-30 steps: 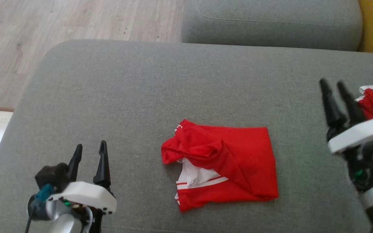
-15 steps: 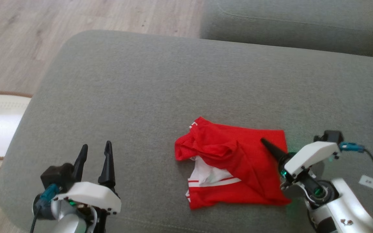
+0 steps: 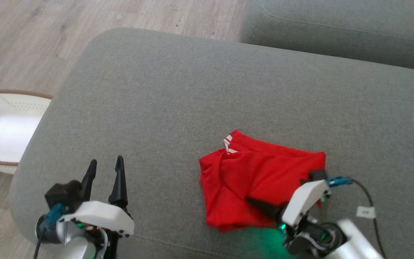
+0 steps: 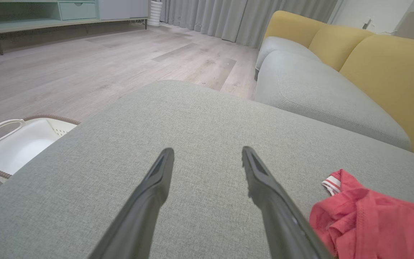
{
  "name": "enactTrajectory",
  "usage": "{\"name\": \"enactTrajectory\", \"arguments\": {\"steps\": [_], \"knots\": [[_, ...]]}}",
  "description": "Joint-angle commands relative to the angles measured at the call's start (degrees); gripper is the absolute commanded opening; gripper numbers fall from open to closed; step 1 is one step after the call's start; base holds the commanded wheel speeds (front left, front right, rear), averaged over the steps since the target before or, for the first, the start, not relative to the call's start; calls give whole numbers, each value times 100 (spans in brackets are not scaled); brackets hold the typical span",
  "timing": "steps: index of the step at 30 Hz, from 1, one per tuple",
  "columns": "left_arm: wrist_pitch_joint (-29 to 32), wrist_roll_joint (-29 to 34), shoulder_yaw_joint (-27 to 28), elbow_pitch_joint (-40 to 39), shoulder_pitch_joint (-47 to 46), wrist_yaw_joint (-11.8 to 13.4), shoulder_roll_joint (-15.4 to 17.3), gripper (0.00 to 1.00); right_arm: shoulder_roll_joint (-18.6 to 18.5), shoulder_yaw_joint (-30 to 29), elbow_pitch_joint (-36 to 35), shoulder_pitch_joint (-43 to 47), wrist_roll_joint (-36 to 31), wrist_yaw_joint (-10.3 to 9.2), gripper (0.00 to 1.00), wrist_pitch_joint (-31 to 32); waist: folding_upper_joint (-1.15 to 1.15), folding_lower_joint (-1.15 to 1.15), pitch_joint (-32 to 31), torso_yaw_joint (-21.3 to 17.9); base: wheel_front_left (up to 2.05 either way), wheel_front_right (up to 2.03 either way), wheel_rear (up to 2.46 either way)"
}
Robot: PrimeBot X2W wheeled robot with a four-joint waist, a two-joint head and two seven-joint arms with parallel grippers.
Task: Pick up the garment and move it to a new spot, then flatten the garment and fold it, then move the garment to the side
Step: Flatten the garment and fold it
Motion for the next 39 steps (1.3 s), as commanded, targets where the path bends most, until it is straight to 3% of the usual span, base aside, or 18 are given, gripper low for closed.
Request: {"name": "enactTrajectory", "arguments": {"steps": [1,9,17,18,19,20,25,28,39], "knots": [[-71,87,257,-160,-250,0,30,100,125,335,-310,42,-27,-4,0,-64,0,0,-22,-47,0,0,0],[-71,124,337,-214,-232,-8,41,100,-22,493,-1078,-68,-664,-4,0,-1148,0,0,-86,-311,0,0,0],[-71,277,532,-450,-213,-53,27,100,-1010,327,-2490,-159,-1246,-4,3,-2523,0,0,-151,-731,0,0,0],[-71,313,566,-506,-198,-63,29,100,-1160,307,-2613,-162,-1392,-4,19,-2712,0,0,-169,-797,0,0,0],[-71,350,603,-561,-183,-74,33,100,-1293,244,-2697,-157,-1549,-4,56,-2928,0,0,-187,-869,0,0,0],[-71,388,643,-622,-171,-88,32,100,-1396,171,-2762,-149,-1683,-4,100,-3123,0,0,-206,-938,0,0,0],[-71,544,868,-869,-63,-140,15,100,-1799,-177,-2950,-114,-2728,-4,100,-4008,0,0,-278,-1298,0,0,0],[-71,644,984,-979,-3,-204,-28,100,-1842,-367,-2980,0,-3341,-4,100,-4359,0,0,-285,-1483,0,0,0],[-71,1000,1333,-836,181,-603,-346,100,-1609,-702,-2592,860,-4700,-4,100,-4935,0,0,-258,-1707,0,0,0]]}}
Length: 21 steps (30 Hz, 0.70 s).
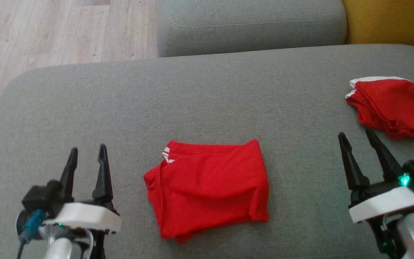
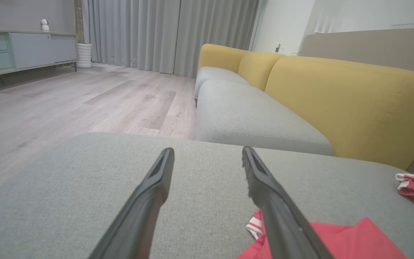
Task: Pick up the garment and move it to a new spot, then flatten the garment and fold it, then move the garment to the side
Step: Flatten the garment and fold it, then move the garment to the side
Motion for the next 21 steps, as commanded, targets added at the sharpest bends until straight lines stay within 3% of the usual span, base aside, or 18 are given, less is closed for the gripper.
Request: {"name": "enactTrajectory", "arguments": {"steps": [1,15,21], "knots": [[-70,92,259,-113,-114,-44,13,100,17,-11,-126,-92,-88,-4,100,-96,0,0,-3,-1,0,0,0],[-70,434,550,41,-96,-291,-223,100,210,-175,191,-101,-370,-4,100,-169,0,0,-15,71,0,0,0],[-70,572,589,98,-122,-363,-311,100,425,100,481,-430,-253,-4,100,452,0,0,2,231,0,0,0]]}}
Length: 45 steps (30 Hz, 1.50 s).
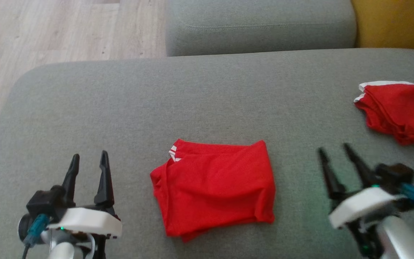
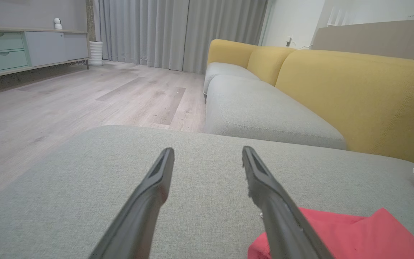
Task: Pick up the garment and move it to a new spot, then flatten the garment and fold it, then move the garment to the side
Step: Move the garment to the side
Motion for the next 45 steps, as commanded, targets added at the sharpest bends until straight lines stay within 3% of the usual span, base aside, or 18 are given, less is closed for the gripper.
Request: {"name": "enactTrajectory", "arguments": {"steps": [1,6,12,16,21,22,24,25,31,37,45], "knots": [[-70,73,216,-164,-274,-33,11,100,23,284,-112,-508,71,-4,100,245,0,0,10,78,0,0,0],[-70,111,225,-103,-324,-72,-58,100,308,897,315,-1047,396,-4,100,1538,0,0,44,305,0,0,0],[-70,149,252,-60,-355,-111,-114,100,625,669,1062,-1324,482,-4,100,3004,0,0,108,596,0,0,0],[-70,165,277,-44,-351,-124,-149,100,706,437,1276,-1340,339,-4,100,3561,0,0,181,734,0,0,0],[-70,179,294,-5,-373,-158,-189,100,749,91,1480,-1316,191,-4,100,3815,0,0,243,847,0,0,0],[-70,185,296,0,-380,-162,-195,100,754,15,1522,-1326,158,-4,91,3807,0,0,250,862,0,0,0],[-70,197,305,5,-392,-169,-206,100,780,-131,1609,-1346,175,-4,38,3806,0,0,261,886,0,0,0],[-70,203,311,8,-396,-172,-211,100,795,-197,1638,-1361,211,-4,1,3798,0,0,263,891,0,0,0],[-70,237,360,23,-390,-181,-226,100,807,-399,1600,-1489,459,-4,0,3609,0,0,245,851,0,0,0],[-70,265,400,10,-406,-210,-227,100,733,-208,1351,-1712,672,-4,0,3400,0,0,152,713,0,0,0],[-70,283,388,-25,-369,-255,-251,100,633,-76,1328,-1804,943,-4,0,3590,0,0,16,594,0,0,0]]}}
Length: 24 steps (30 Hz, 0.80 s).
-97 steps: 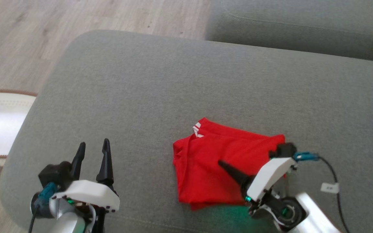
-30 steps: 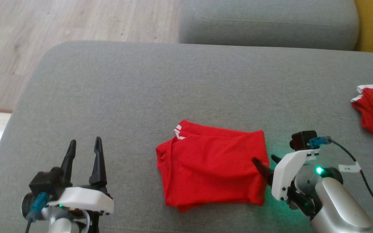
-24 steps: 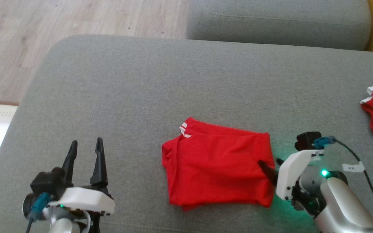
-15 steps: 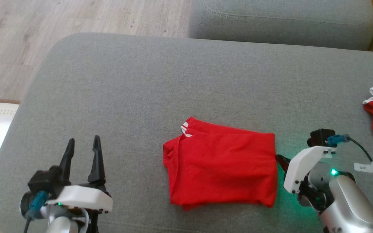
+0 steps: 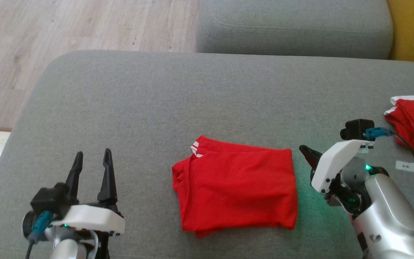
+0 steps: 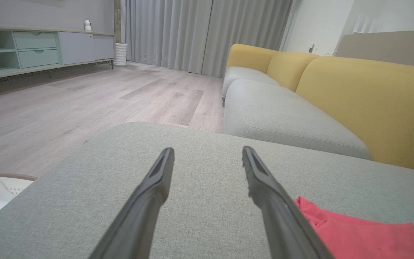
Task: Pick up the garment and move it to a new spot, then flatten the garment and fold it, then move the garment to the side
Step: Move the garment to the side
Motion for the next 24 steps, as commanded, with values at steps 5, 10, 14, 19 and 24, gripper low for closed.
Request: {"name": "enactTrajectory", "arguments": {"steps": [5,10,14,19,24], "knots": [[-70,32,224,-179,-228,-40,-11,100,-65,132,-189,20,117,-4,0,-79,0,0,-25,-39,0,0,0],[-70,43,229,-159,-238,-65,-19,100,19,-54,-167,102,64,-4,100,-421,0,0,10,-53,0,0,0],[-70,60,201,-133,-279,-85,-30,100,103,-66,-31,162,87,-4,100,-378,0,0,47,-19,0,0,0],[-70,76,181,-82,-316,-116,-37,100,267,5,345,188,421,-4,100,172,0,0,81,80,0,0,0],[-70,104,169,-69,-339,-121,-43,100,388,183,671,191,858,-4,100,988,0,0,106,227,0,0,0]]}}
